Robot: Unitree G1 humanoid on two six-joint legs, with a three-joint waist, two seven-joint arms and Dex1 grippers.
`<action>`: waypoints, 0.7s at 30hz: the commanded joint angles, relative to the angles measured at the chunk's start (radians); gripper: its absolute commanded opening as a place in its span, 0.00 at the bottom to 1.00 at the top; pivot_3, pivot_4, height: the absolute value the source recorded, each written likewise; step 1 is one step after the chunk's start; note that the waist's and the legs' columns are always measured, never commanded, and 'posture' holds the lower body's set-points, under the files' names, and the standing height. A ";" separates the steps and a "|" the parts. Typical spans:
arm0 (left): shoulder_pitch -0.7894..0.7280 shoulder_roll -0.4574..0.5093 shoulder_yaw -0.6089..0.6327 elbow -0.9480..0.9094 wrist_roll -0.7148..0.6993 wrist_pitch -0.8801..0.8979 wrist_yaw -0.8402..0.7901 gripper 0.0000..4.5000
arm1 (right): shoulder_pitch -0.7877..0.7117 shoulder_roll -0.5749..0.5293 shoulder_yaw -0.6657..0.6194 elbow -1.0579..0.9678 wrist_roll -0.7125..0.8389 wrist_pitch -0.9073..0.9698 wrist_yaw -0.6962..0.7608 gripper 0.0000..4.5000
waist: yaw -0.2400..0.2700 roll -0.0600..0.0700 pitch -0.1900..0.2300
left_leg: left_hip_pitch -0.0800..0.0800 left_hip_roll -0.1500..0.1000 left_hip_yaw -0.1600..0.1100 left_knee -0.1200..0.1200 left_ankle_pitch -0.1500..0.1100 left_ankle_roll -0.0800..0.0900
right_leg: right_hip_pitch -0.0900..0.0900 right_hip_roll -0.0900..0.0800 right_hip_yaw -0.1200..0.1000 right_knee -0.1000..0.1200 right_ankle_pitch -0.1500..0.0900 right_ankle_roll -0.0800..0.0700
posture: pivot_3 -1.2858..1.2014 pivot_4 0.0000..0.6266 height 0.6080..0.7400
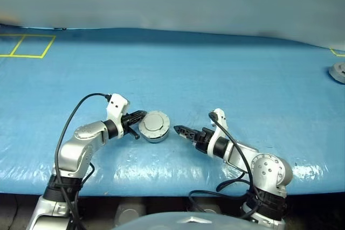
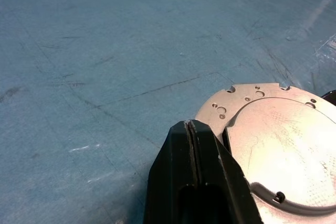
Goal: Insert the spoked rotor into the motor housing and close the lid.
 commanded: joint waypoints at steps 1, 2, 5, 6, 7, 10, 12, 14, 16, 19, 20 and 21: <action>0.012 0.011 -0.015 -0.012 0.012 0.006 -0.008 0.00 | -0.020 0.232 -0.021 0.058 0.068 0.032 -0.065 0.99 | -0.001 0.000 0.000 | 0.000 0.000 0.000 0.000 0.000 0.000 | 0.001 0.000 0.000 0.000 0.000 0.000 | 0.52 0.24 1.00; 0.013 0.012 -0.015 -0.012 0.013 0.004 -0.008 0.00 | -0.022 0.242 -0.019 0.069 0.091 0.033 -0.080 0.99 | -0.002 0.000 0.000 | 0.001 0.000 0.000 0.000 0.000 0.000 | 0.002 0.000 0.000 0.000 0.000 0.000 | 0.52 0.24 1.00; 0.014 0.014 -0.016 -0.014 0.013 0.002 -0.007 0.00 | -0.030 0.264 -0.014 0.109 0.171 0.027 -0.117 0.99 | -0.008 0.000 0.000 | 0.004 0.000 -0.001 0.000 0.000 0.000 | 0.005 0.000 0.000 0.000 0.000 0.000 | 0.52 0.24 1.00; 0.015 0.015 -0.017 -0.015 0.013 0.002 -0.007 0.00 | -0.032 0.267 -0.010 0.122 0.198 0.023 -0.132 0.99 | -0.011 0.000 0.000 | 0.004 0.000 -0.001 0.000 0.000 0.000 | 0.005 0.000 -0.001 0.000 0.000 0.000 | 0.52 0.24 1.00; 0.015 0.016 -0.017 -0.015 0.013 0.000 -0.008 0.00 | -0.032 0.267 -0.005 0.133 0.225 0.017 -0.148 0.99 | -0.012 0.000 0.000 | 0.005 0.000 -0.001 0.000 0.000 0.000 | 0.006 0.001 -0.001 0.000 0.000 0.000 | 0.52 0.24 1.00; 0.016 0.016 -0.016 -0.016 0.014 0.000 -0.009 0.00 | -0.034 0.260 0.017 0.172 0.295 -0.001 -0.193 0.99 | -0.014 0.000 0.000 | 0.005 0.000 -0.002 0.000 0.000 0.000 | 0.006 0.001 -0.001 0.000 0.000 0.000 | 0.52 0.24 1.00; 0.016 0.017 -0.015 -0.016 0.014 0.000 -0.010 0.00 | -0.036 0.262 0.029 0.208 0.346 -0.018 -0.224 0.99 | -0.015 0.000 0.000 | 0.005 0.001 -0.003 0.000 0.000 0.000 | 0.007 0.001 -0.001 0.000 0.000 0.000 | 0.52 0.24 1.00; 0.015 0.018 -0.016 -0.016 0.014 0.000 -0.012 0.00 | -0.040 0.258 0.047 0.246 0.391 -0.042 -0.253 0.99 | -0.016 0.000 0.000 | 0.005 0.001 -0.003 0.001 0.000 0.000 | 0.007 0.001 -0.001 0.000 0.000 0.000 | 0.52 0.24 1.00; 0.015 0.018 -0.016 -0.016 0.014 0.000 -0.012 0.00 | -0.043 0.248 0.070 0.280 0.428 -0.072 -0.279 0.99 | -0.017 0.000 0.000 | 0.005 0.001 -0.004 0.001 0.000 0.000 | 0.007 0.002 -0.002 0.000 0.000 0.000 | 0.52 0.24 1.00; 0.016 0.020 -0.015 -0.017 0.013 0.001 -0.013 0.00 | -0.044 0.241 0.110 0.334 0.484 -0.117 -0.311 0.99 | -0.018 0.000 0.000 | 0.005 0.001 -0.004 0.001 0.000 0.000 | 0.007 0.002 -0.002 0.000 0.000 0.000 | 0.52 0.24 1.00; 0.017 0.022 -0.015 -0.018 0.013 0.002 -0.013 0.00 | -0.044 0.238 0.125 0.349 0.499 -0.133 -0.321 0.99 | -0.019 0.000 0.000 | 0.005 0.001 -0.004 0.001 0.000 0.000 | 0.007 0.002 -0.002 0.000 0.000 0.000 | 0.52 0.24 1.00; 0.018 0.023 -0.014 -0.019 0.013 0.002 -0.013 0.00 | -0.043 0.233 0.140 0.362 0.516 -0.149 -0.330 0.99 | -0.019 0.000 0.000 | 0.005 0.001 -0.004 0.001 0.000 0.000 | 0.008 0.002 -0.002 0.000 0.000 0.000 | 0.52 0.24 1.00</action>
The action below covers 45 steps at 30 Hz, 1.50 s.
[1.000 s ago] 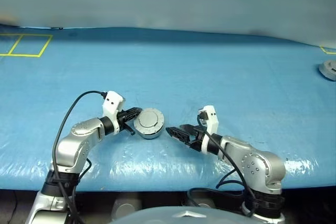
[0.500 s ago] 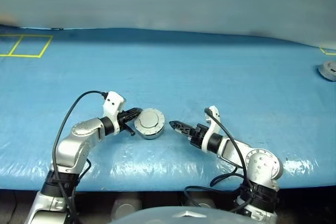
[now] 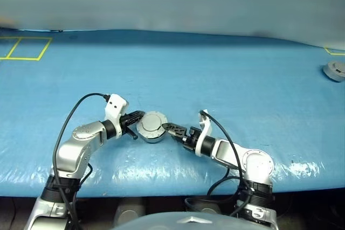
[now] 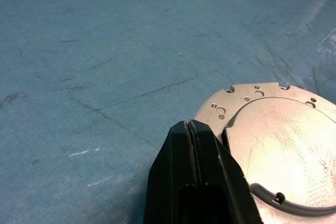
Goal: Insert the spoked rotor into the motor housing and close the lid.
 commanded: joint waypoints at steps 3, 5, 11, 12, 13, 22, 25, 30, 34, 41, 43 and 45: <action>0.015 0.008 -0.014 -0.018 0.005 0.008 -0.012 0.00 | -0.001 0.219 0.098 0.078 0.096 -0.074 -0.065 0.99 | -0.003 0.000 0.000 | 0.000 0.000 0.000 0.000 0.000 0.000 | 0.000 0.000 0.000 0.000 0.000 0.000 | 0.52 0.24 1.00; 0.018 0.009 -0.012 -0.020 0.005 0.008 -0.011 0.00 | 0.002 0.207 0.114 0.092 0.140 -0.095 -0.081 0.99 | -0.004 0.000 0.000 | 0.000 0.000 -0.001 0.001 0.000 0.000 | 0.000 0.000 0.000 0.001 0.000 0.000 | 0.52 0.24 1.00; 0.022 0.007 -0.008 -0.021 0.005 0.010 -0.006 0.00 | 0.017 0.154 0.159 0.113 0.249 -0.136 -0.127 0.64 | -0.007 0.000 0.000 | -0.001 0.000 -0.002 0.001 0.000 0.000 | 0.000 0.001 0.000 0.002 0.000 0.000 | 0.52 0.24 1.00; 0.022 0.006 -0.007 -0.020 0.005 0.009 -0.006 0.00 | 0.019 0.144 0.167 0.113 0.266 -0.138 -0.135 0.57 | -0.009 0.000 0.000 | -0.001 0.000 -0.002 0.001 0.000 0.000 | 0.000 0.001 0.000 0.002 0.000 0.000 | 0.52 0.24 1.00; 0.023 0.005 -0.007 -0.019 0.005 0.009 -0.005 0.00 | 0.022 0.133 0.173 0.113 0.283 -0.138 -0.144 0.50 | -0.010 0.001 0.000 | -0.001 0.000 -0.002 0.001 0.000 0.000 | 0.000 0.001 0.000 0.002 0.000 0.000 | 0.52 0.24 1.00; 0.028 -0.004 -0.005 -0.022 0.008 0.009 -0.006 0.00 | 0.043 0.067 0.205 0.105 0.344 -0.180 -0.186 0.26 | -0.008 0.004 0.002 | -0.002 0.001 -0.005 0.012 0.000 0.000 | -0.002 0.002 -0.001 0.014 -0.001 -0.001 | 0.52 0.24 1.00; 0.029 -0.004 -0.004 -0.024 0.007 0.011 -0.008 0.00 | 0.045 0.065 0.215 0.103 0.350 -0.196 -0.190 0.26 | -0.008 0.005 0.003 | -0.003 0.001 -0.005 0.016 0.000 0.000 | 0.000 0.002 -0.001 0.014 -0.001 -0.001 | 0.52 0.24 1.00; 0.027 -0.010 0.014 -0.045 -0.015 0.021 -0.010 0.00 | 0.048 0.066 0.224 0.095 0.361 -0.221 -0.191 0.26 | -0.008 0.005 0.003 | -0.003 0.002 -0.005 0.017 0.000 0.000 | 0.000 0.003 -0.001 0.014 -0.001 -0.001 | 0.52 0.24 1.00; 0.050 -0.043 0.099 -0.100 -0.079 0.057 0.033 0.08 | 0.056 0.062 0.232 0.077 0.379 -0.231 -0.189 0.26 | -0.009 0.005 0.004 | -0.003 0.003 -0.005 0.017 0.000 0.000 | -0.001 0.004 -0.001 0.014 -0.001 -0.001 | 0.52 0.24 1.00; 0.177 -0.260 0.414 -0.248 -0.333 0.099 0.265 0.58 | 0.043 0.049 0.230 0.015 0.436 -0.286 -0.176 0.26 | -0.007 0.005 0.006 | -0.007 0.008 -0.005 0.017 0.000 0.000 | -0.004 0.003 -0.001 0.014 0.000 0.000 | 0.52 0.24 1.00; 0.232 -0.349 0.485 -0.278 -0.458 0.090 0.328 0.73 | 0.021 0.042 0.227 0.008 0.450 -0.306 -0.175 0.26 | -0.006 0.005 0.006 | -0.008 0.008 -0.005 0.017 0.000 0.000 | -0.004 0.003 -0.001 0.014 0.000 0.000 | 0.52 0.24 1.00; 0.297 -0.442 0.531 -0.306 -0.628 0.090 0.374 0.88 | -0.006 0.035 0.221 0.010 0.458 -0.326 -0.170 0.26 | -0.007 0.005 0.007 | -0.008 0.008 -0.005 0.018 0.000 0.000 | -0.004 0.003 -0.001 0.014 0.000 0.000 | 0.52 0.24 1.00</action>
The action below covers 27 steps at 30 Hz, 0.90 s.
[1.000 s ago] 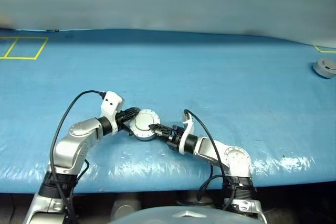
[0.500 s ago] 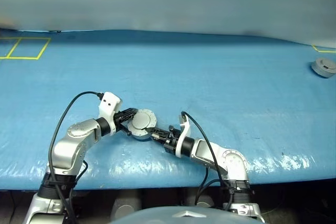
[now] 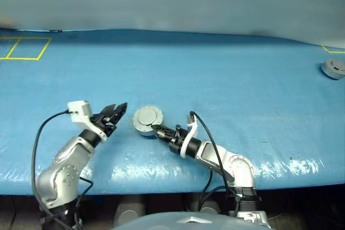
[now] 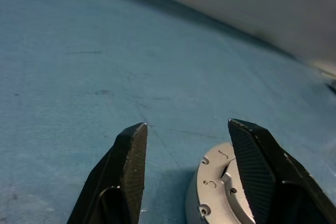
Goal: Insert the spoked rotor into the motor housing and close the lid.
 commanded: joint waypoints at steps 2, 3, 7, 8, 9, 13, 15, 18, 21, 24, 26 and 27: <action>0.125 -0.163 0.051 -0.090 -0.311 0.003 0.134 1.00 | -0.088 0.035 -0.008 -0.061 0.075 -0.039 0.041 0.26 | 0.002 -0.002 0.003 | 0.000 -0.001 0.000 0.001 0.000 0.000 | 0.000 -0.001 0.000 0.000 0.000 0.000 | 0.52 0.24 1.00; 0.156 -0.195 0.036 -0.090 -0.374 0.010 0.155 1.00 | -0.101 0.032 -0.008 -0.057 0.077 -0.042 0.044 0.26 | 0.003 -0.002 0.004 | -0.001 -0.001 -0.001 0.002 0.000 0.000 | 0.001 -0.001 -0.001 0.000 0.000 0.000 | 0.52 0.24 1.00; 0.229 -0.257 -0.039 -0.078 -0.525 0.006 0.200 1.00 | -0.138 0.024 0.003 -0.053 0.089 -0.045 0.050 0.26 | 0.004 -0.002 0.007 | -0.002 -0.001 -0.003 0.006 0.000 0.000 | 0.001 0.001 -0.003 0.001 -0.001 -0.002 | 0.52 0.24 1.00; 0.238 -0.259 -0.058 -0.074 -0.538 0.000 0.206 1.00 | -0.144 0.024 0.006 -0.053 0.092 -0.044 0.050 0.26 | 0.004 -0.002 0.007 | -0.002 -0.002 -0.003 0.006 0.000 0.000 | 0.002 0.002 -0.003 0.001 -0.003 -0.006 | 0.52 0.24 1.00; 0.245 -0.256 -0.075 -0.073 -0.550 -0.010 0.205 1.00 | -0.146 0.023 0.008 -0.055 0.096 -0.043 0.049 0.26 | 0.003 -0.002 0.007 | -0.002 -0.002 -0.003 0.007 0.000 0.000 | 0.002 0.002 -0.003 0.001 -0.002 -0.006 | 0.52 0.24 1.00; 0.257 -0.241 -0.119 -0.065 -0.622 -0.063 0.167 1.00 | -0.153 0.020 0.029 -0.067 0.114 -0.032 0.044 0.26 | 0.001 -0.002 0.007 | -0.003 -0.004 -0.002 0.007 0.000 0.000 | 0.001 0.002 -0.003 0.001 -0.003 -0.006 | 0.52 0.24 1.00; 0.267 -0.222 -0.140 -0.060 -0.645 -0.075 0.169 1.00 | -0.153 0.018 0.038 -0.073 0.123 -0.032 0.040 0.26 | 0.001 -0.002 0.007 | -0.003 -0.004 -0.003 0.007 0.000 0.000 | 0.001 0.002 -0.003 0.001 -0.003 -0.007 | 0.52 0.24 1.00; 0.272 -0.214 -0.157 -0.048 -0.663 -0.104 0.165 1.00 | -0.150 0.015 0.053 -0.081 0.137 -0.031 0.036 0.26 | 0.001 -0.002 0.008 | -0.003 -0.004 -0.003 0.007 0.000 0.000 | 0.001 0.002 -0.003 0.001 -0.003 -0.007 | 0.52 0.24 1.00; 0.274 -0.198 -0.174 -0.037 -0.672 -0.118 0.138 1.00 | -0.142 0.008 0.074 -0.093 0.144 -0.024 0.030 0.26 | 0.001 -0.002 0.008 | -0.003 -0.004 -0.003 0.007 0.000 0.000 | 0.001 0.002 -0.003 0.001 -0.003 -0.007 | 0.52 0.24 1.00; 0.267 -0.189 -0.180 -0.013 -0.667 -0.135 0.110 1.00 | -0.135 0.005 0.091 -0.103 0.156 -0.020 0.024 0.26 | 0.001 -0.002 0.008 | -0.003 -0.004 -0.003 0.007 0.000 0.000 | 0.001 0.002 -0.003 0.001 -0.003 -0.007 | 0.52 0.24 1.00; 0.259 -0.186 -0.181 0.006 -0.662 -0.146 0.071 1.00 | -0.128 0.003 0.104 -0.110 0.168 -0.018 0.016 0.26 | 0.001 -0.002 0.008 | -0.003 -0.004 -0.003 0.007 0.000 0.000 | 0.001 0.003 -0.003 0.001 -0.003 -0.007 | 0.52 0.24 1.00; 0.256 -0.183 -0.184 0.014 -0.663 -0.148 0.052 1.00 | -0.123 0.001 0.111 -0.114 0.174 -0.018 0.011 0.26 | 0.001 -0.002 0.008 | -0.003 -0.004 -0.003 0.007 0.000 0.000 | 0.001 0.003 -0.003 0.001 -0.003 -0.007 | 0.52 0.24 1.00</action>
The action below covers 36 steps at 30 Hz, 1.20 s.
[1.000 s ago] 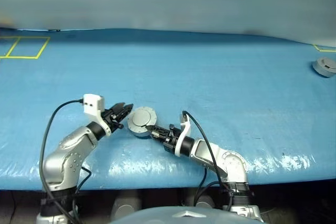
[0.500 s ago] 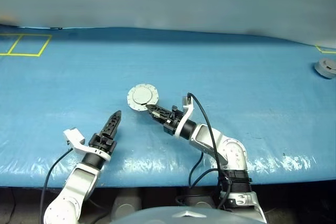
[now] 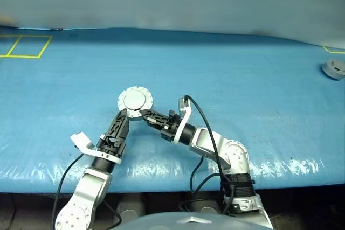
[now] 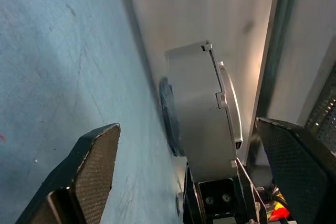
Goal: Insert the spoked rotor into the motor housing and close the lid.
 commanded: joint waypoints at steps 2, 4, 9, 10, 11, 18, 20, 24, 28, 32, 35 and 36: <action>-0.015 0.005 -0.012 0.019 -0.010 -0.017 -0.079 1.00 | 0.006 0.003 0.033 -0.087 0.086 0.004 0.004 0.26 | 0.000 0.000 0.000 | -0.001 0.000 0.000 0.000 0.000 0.000 | 0.000 0.000 0.000 0.000 0.000 0.000 | 0.52 0.24 1.00; -0.022 0.001 -0.011 0.034 -0.012 -0.026 -0.096 1.00 | 0.015 -0.003 0.046 -0.092 0.097 0.004 -0.004 0.26 | 0.000 0.000 0.000 | -0.001 0.000 0.000 0.000 0.000 0.000 | 0.000 0.000 0.000 0.000 0.000 0.000 | 0.52 0.24 1.00; -0.031 0.004 -0.019 0.051 -0.028 -0.024 -0.113 1.00 | 0.031 -0.019 0.078 -0.105 0.124 -0.004 -0.022 0.26 | 0.000 0.000 0.000 | -0.001 0.000 0.000 0.000 0.000 0.000 | 0.000 0.000 0.000 0.000 0.000 0.000 | 0.52 0.24 1.00; -0.037 0.003 -0.021 0.059 -0.029 -0.023 -0.093 1.00 | 0.032 -0.023 0.082 -0.106 0.128 -0.005 -0.023 0.26 | 0.000 0.000 0.000 | -0.001 0.000 0.000 0.000 0.000 0.000 | 0.000 0.000 0.000 0.000 0.000 0.000 | 0.52 0.24 1.00; -0.042 0.001 -0.023 0.068 -0.031 -0.022 -0.066 1.00 | 0.033 -0.025 0.086 -0.108 0.131 -0.007 -0.026 0.26 | 0.000 0.000 0.000 | -0.001 0.000 0.000 0.000 0.000 0.000 | 0.000 0.000 0.000 0.000 0.000 0.000 | 0.52 0.24 1.00; -0.031 0.019 -0.048 0.065 -0.064 0.003 0.012 0.55 | 0.036 -0.053 0.093 -0.113 0.129 -0.021 -0.023 0.26 | 0.000 0.000 0.000 | -0.002 0.000 -0.001 0.001 0.000 0.000 | 0.000 0.000 0.000 0.000 0.000 0.001 | 0.52 0.24 1.00; -0.026 0.023 -0.053 0.052 -0.068 0.002 0.022 0.55 | 0.025 -0.095 0.097 -0.156 0.008 -0.026 0.046 0.26 | 0.000 0.000 0.000 | -0.002 0.000 -0.001 0.001 0.000 0.000 | -0.001 0.000 0.000 0.000 0.000 0.001 | 0.52 0.24 1.00; -0.046 0.038 -0.038 0.032 -0.073 -0.019 0.056 0.55 | 0.017 -0.253 0.186 -0.289 -0.369 -0.097 0.258 0.26 | 0.004 0.000 0.001 | -0.004 -0.001 -0.001 0.003 0.000 0.000 | -0.002 0.000 0.000 0.000 0.000 0.001 | 0.52 0.24 1.00; -0.168 0.093 0.017 0.070 -0.027 -0.070 0.145 0.54 | 0.043 -0.421 0.299 -0.374 -0.691 -0.199 0.372 0.57 | 0.012 0.001 0.000 | -0.004 -0.001 -0.003 0.005 0.000 0.000 | -0.001 0.001 -0.001 0.000 0.001 0.002 | 0.52 0.24 1.00; -0.358 0.168 0.027 0.202 0.098 -0.085 0.206 0.53 | 0.097 -0.478 0.347 -0.401 -0.933 -0.325 0.405 0.88 | 0.017 0.000 0.001 | -0.003 -0.002 -0.003 0.005 0.001 -0.002 | 0.000 0.001 -0.002 0.001 0.001 0.001 | 0.52 0.24 1.00; -0.560 0.219 0.002 0.387 0.249 -0.093 0.197 0.53 | 0.138 -0.486 0.354 -0.406 -1.065 -0.391 0.409 1.00 | 0.034 -0.001 0.001 | -0.005 -0.005 -0.007 0.006 0.004 -0.003 | 0.001 0.002 -0.005 0.001 0.002 0.002 | 0.52 0.24 1.00; -0.620 0.227 -0.004 0.450 0.294 -0.098 0.187 0.53 | 0.151 -0.478 0.348 -0.405 -1.087 -0.402 0.408 1.00 | 0.039 -0.001 0.001 | -0.006 -0.005 -0.008 0.006 0.005 -0.003 | 0.001 0.002 -0.004 0.000 0.002 0.003 | 0.52 0.24 1.00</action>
